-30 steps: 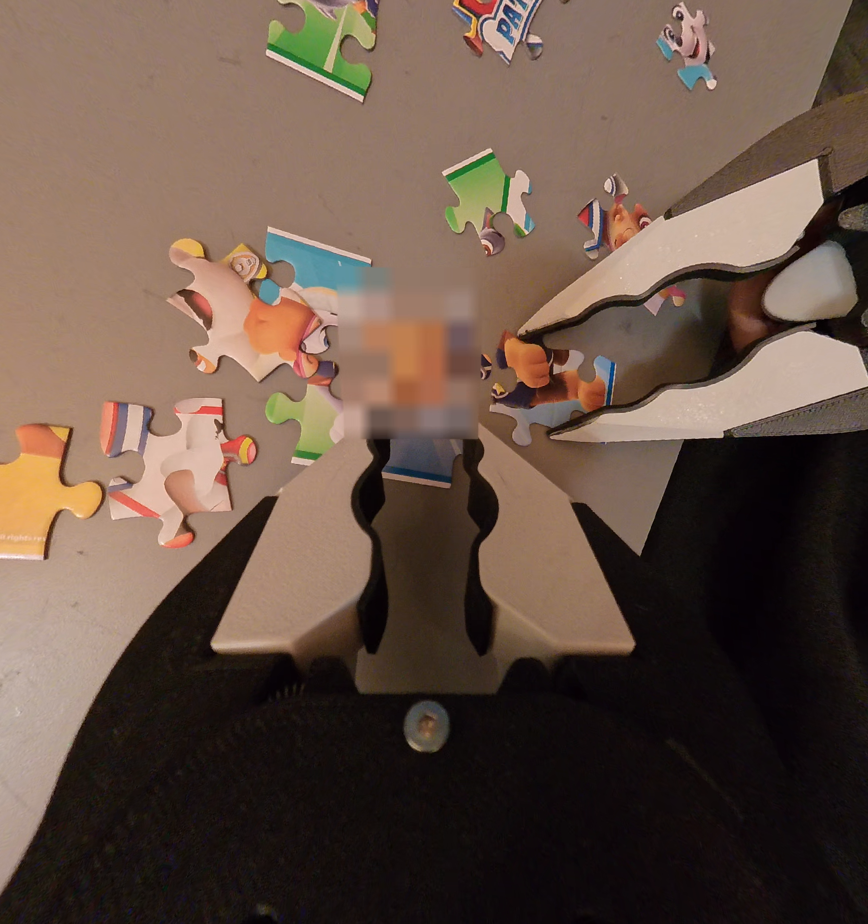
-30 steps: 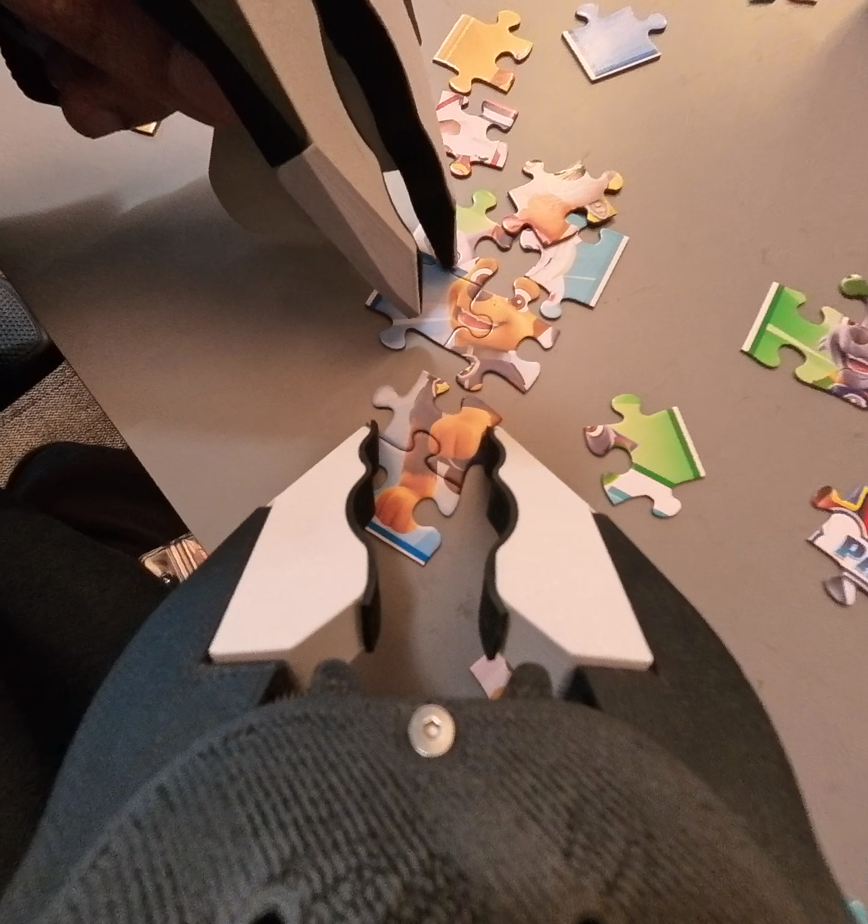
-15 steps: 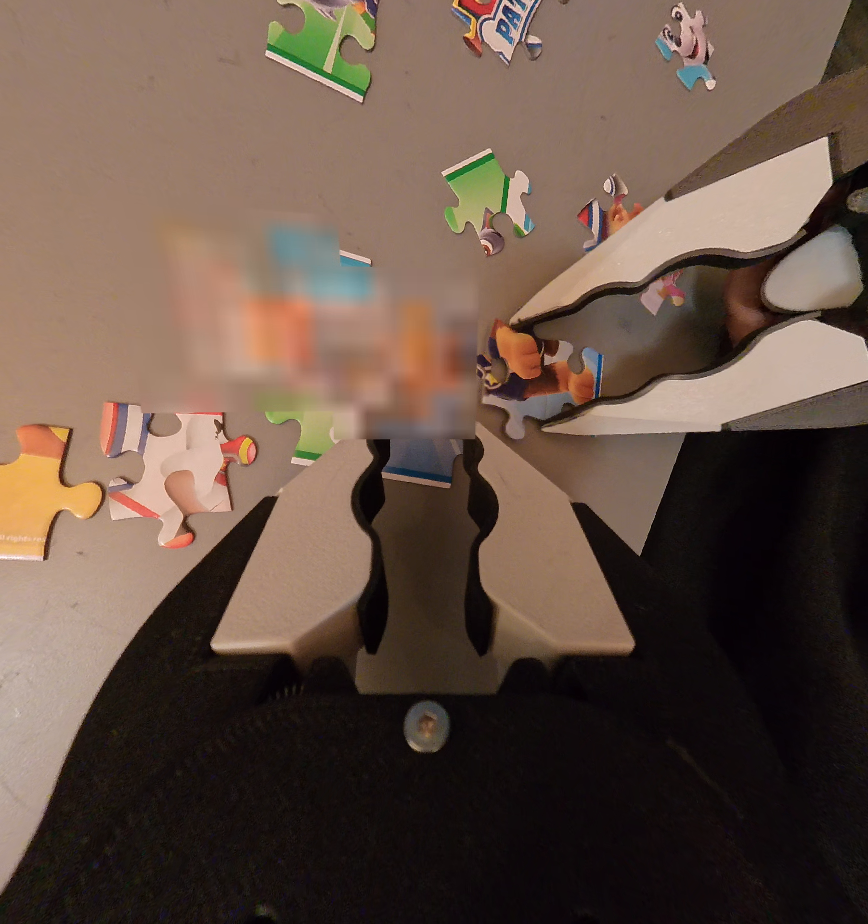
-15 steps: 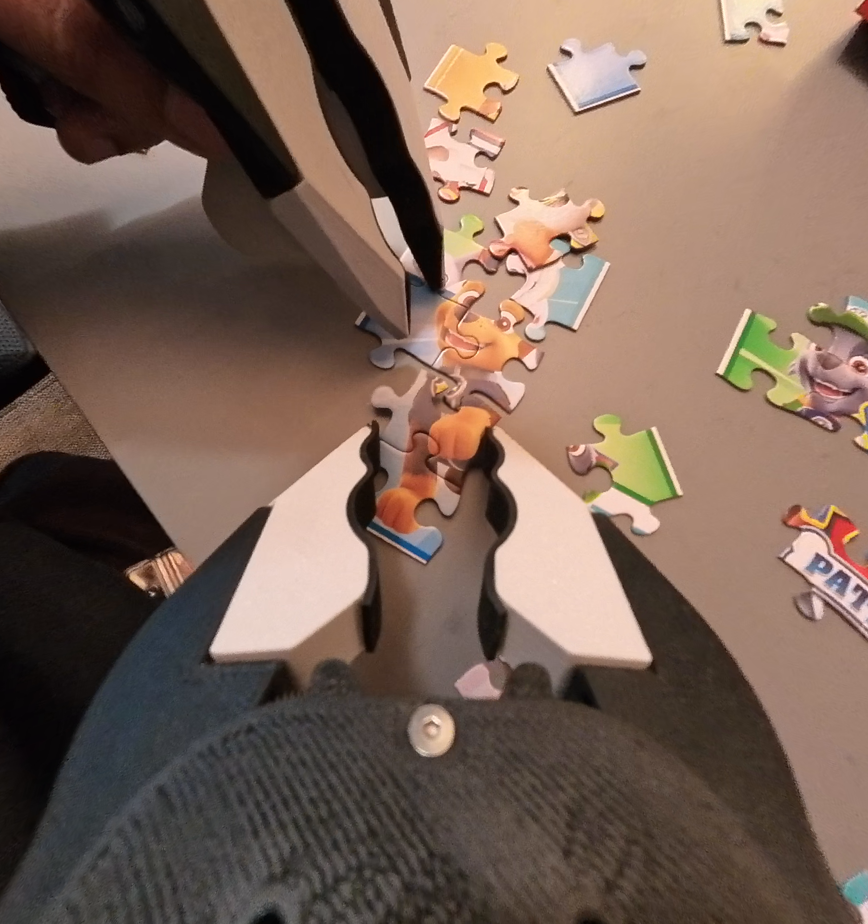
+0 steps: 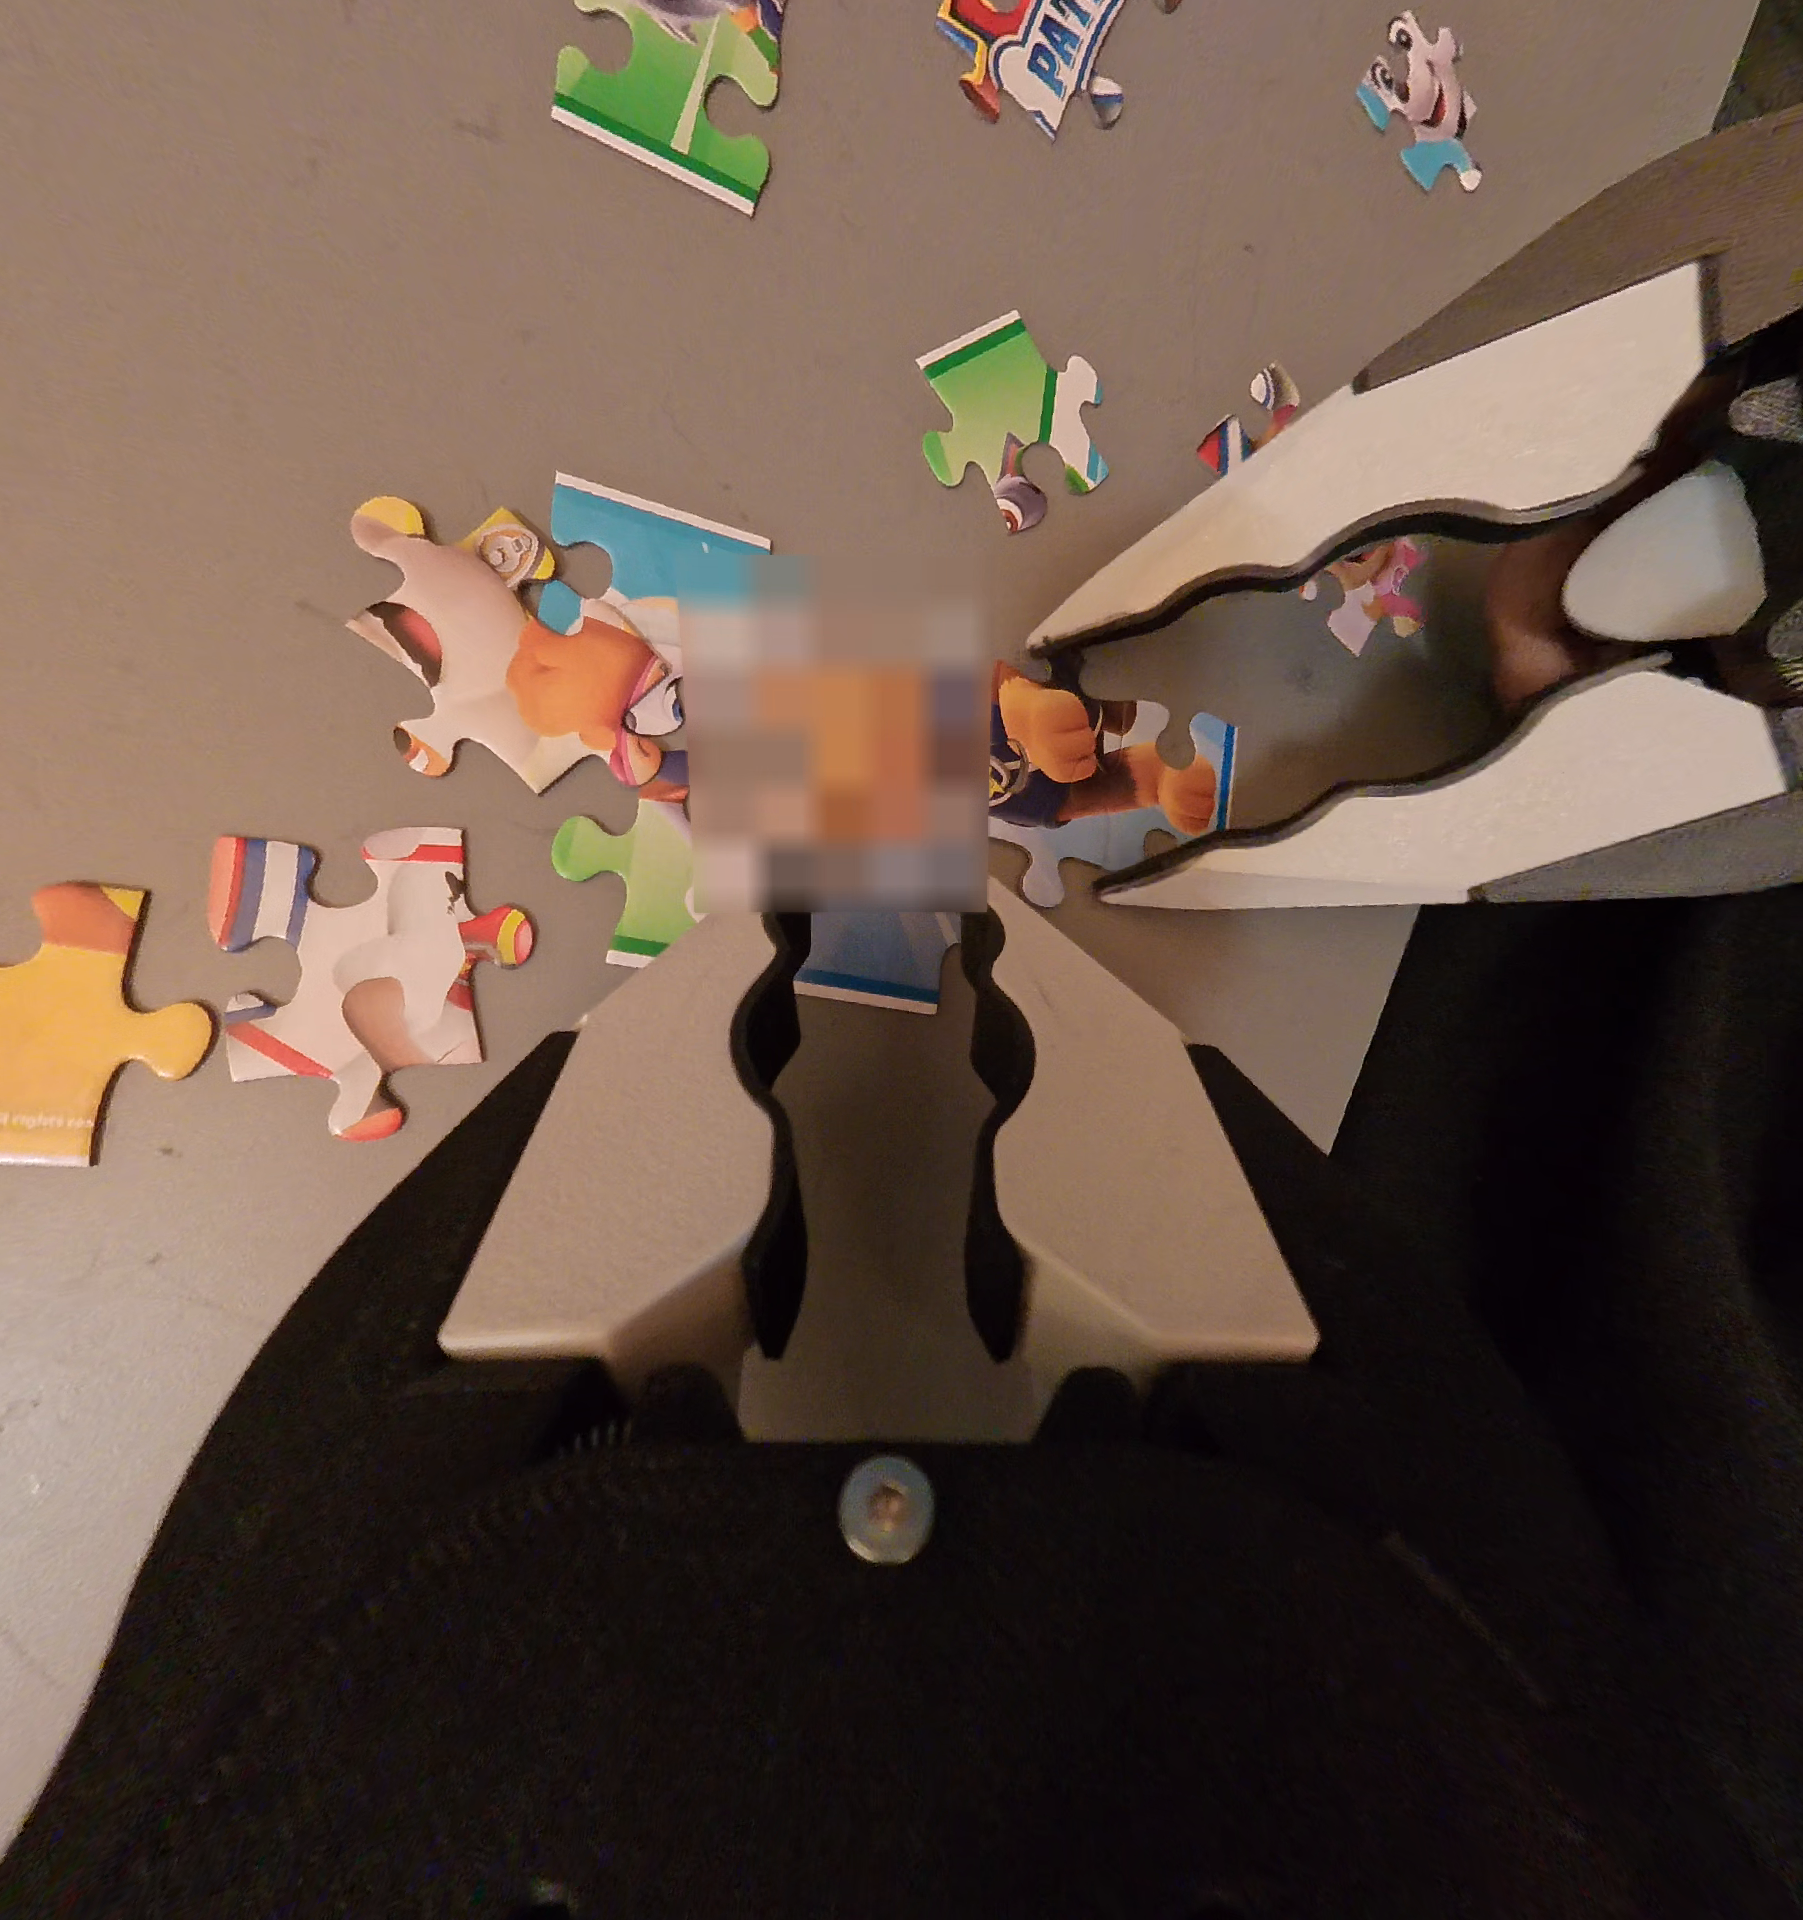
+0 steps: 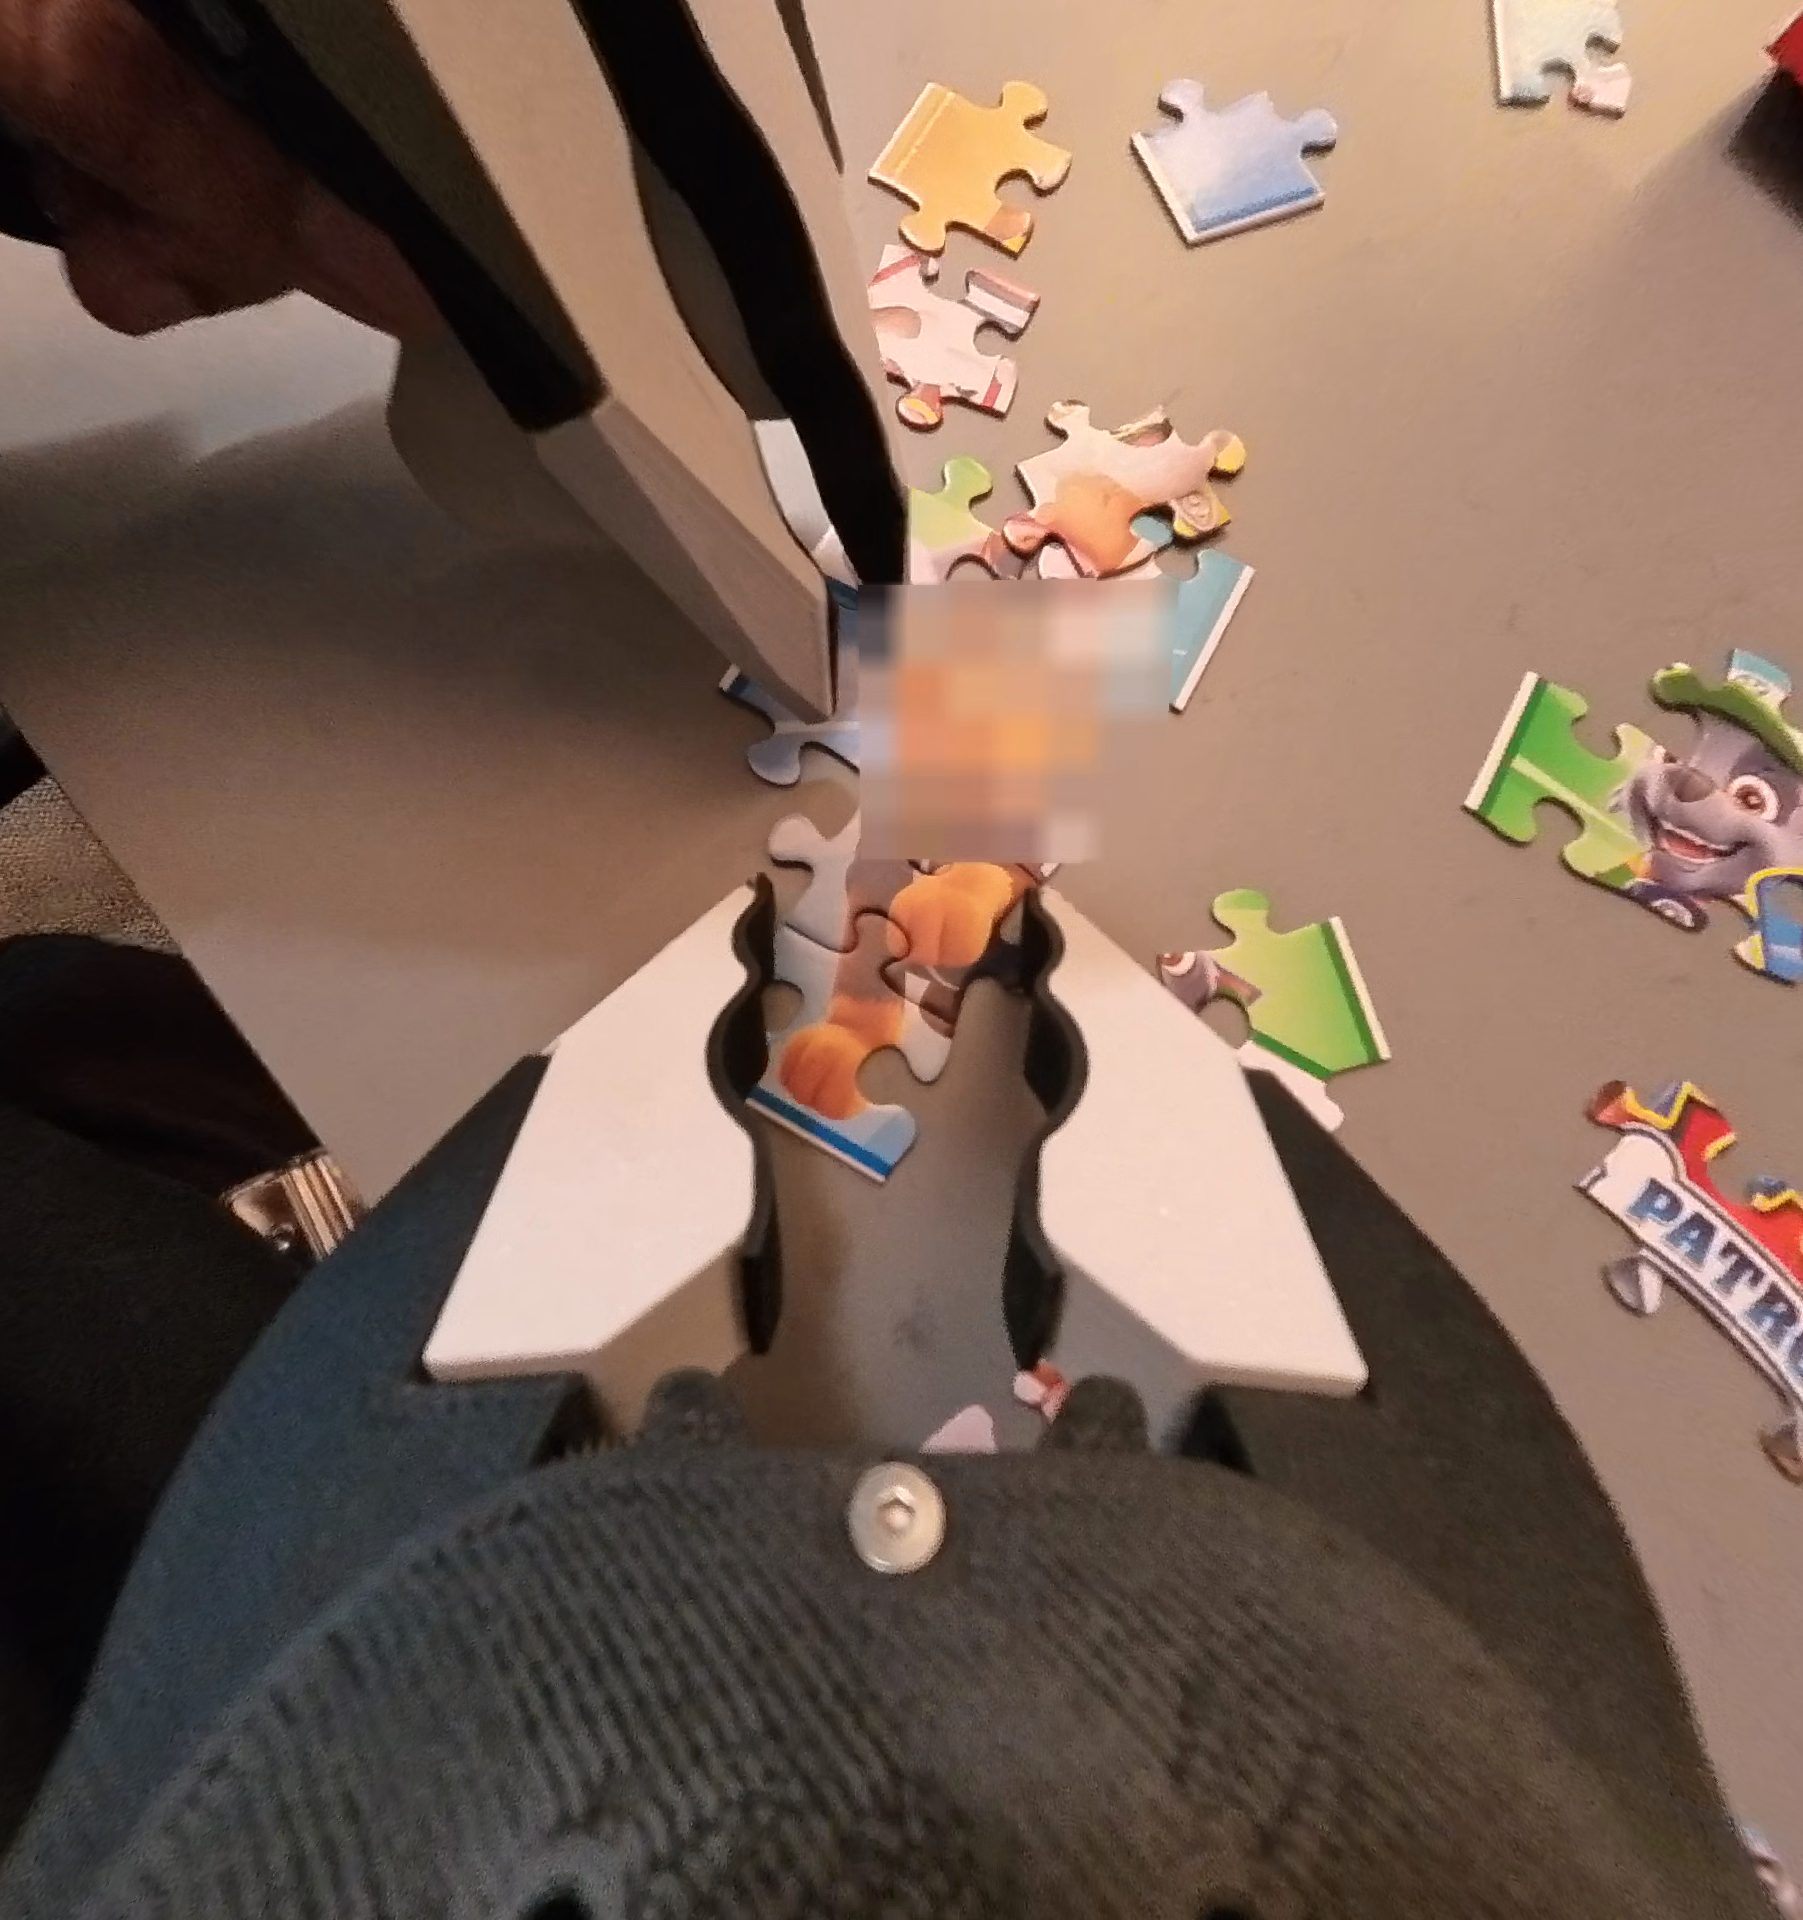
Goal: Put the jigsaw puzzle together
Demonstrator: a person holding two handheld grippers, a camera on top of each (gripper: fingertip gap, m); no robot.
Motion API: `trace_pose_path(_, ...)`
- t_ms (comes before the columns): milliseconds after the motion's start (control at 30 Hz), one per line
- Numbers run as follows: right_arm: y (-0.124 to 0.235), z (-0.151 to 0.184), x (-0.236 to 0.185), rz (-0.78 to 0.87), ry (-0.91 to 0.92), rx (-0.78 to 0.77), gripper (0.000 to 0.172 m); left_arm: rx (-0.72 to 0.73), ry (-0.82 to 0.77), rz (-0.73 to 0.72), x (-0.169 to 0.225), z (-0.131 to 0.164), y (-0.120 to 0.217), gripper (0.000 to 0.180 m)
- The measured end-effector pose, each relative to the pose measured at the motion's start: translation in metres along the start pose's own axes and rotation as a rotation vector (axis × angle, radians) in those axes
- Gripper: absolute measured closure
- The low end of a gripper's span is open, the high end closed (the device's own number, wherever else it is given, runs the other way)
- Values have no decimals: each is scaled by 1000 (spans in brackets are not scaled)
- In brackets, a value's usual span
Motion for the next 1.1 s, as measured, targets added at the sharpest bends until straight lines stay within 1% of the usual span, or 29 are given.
trace_pose_path(67,5,-5,-2,2,14,28,131,1,0,1,0,0,0,155)
trace_pose_path(167,4,-5,-2,6,29,26,147,2,2,4,0,0,0,155)
trace_pose_path(233,-3,-1,-2,-8,21,-3,149,1,1,2,0,0,0,155)
trace_pose_path(333,-5,-2,-3,-31,2,9,155,1,0,1,0,0,0,155)
trace_pose_path(600,-6,-3,1,-21,-48,6,159,3,2,5,0,0,0,155)
trace_pose_path(733,-6,-2,3,-38,-83,9,156,3,2,3,0,0,0,155)
trace_pose_path(967,-6,-2,4,-15,-70,-3,154,2,3,3,0,0,0,155)
trace_pose_path(1100,6,-1,12,44,-49,17,151,3,3,2,0,0,0,155)
Point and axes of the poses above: each gripper's, where its closed fingertips meet, y back along the fingers, z out of its underside, x = y × z across the jaws, the point moved 3 cm from there along y, back along the fingers, and after that the axes turned 11 degrees about -x, right-handed, at the moved point
